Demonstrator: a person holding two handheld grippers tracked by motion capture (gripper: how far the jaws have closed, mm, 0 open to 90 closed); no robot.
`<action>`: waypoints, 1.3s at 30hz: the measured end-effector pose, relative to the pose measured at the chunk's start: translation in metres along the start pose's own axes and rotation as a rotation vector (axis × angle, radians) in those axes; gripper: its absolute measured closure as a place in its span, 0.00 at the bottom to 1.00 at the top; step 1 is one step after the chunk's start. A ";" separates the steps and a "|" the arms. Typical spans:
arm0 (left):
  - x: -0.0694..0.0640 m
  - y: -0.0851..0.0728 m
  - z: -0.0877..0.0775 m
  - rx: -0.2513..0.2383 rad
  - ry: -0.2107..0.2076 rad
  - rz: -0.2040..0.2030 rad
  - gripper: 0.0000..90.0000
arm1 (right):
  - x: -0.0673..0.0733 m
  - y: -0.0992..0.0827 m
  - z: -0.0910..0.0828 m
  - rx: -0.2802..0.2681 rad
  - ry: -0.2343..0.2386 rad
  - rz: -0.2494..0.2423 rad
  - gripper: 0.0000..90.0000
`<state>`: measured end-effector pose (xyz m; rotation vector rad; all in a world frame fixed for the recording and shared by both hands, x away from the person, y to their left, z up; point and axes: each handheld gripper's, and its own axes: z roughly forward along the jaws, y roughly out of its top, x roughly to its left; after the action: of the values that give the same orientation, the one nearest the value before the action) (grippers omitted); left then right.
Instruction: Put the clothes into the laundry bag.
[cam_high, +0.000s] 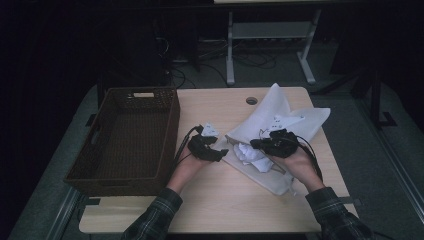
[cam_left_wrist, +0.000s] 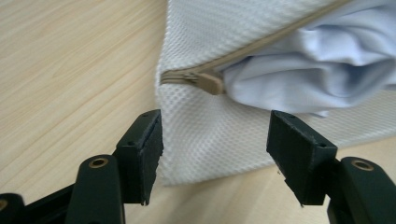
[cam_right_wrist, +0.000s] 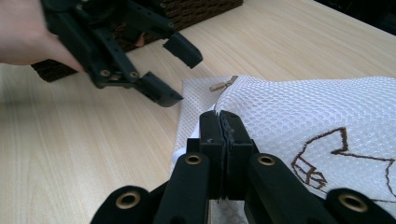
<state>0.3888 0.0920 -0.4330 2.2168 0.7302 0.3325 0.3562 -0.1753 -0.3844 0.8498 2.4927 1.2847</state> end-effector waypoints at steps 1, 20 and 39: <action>0.002 0.000 0.003 0.005 0.007 0.000 0.39 | 0.000 0.000 0.000 0.000 0.001 0.000 0.98; 0.023 0.012 0.040 0.063 -0.029 0.012 0.42 | -0.002 0.000 -0.001 -0.009 0.002 0.001 0.98; 0.012 0.005 0.032 0.138 -0.121 -0.024 0.89 | -0.005 0.000 -0.005 -0.023 -0.012 0.008 0.98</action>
<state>0.4150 0.0775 -0.4510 2.3331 0.7321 0.1379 0.3583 -0.1820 -0.3821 0.8599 2.4636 1.3042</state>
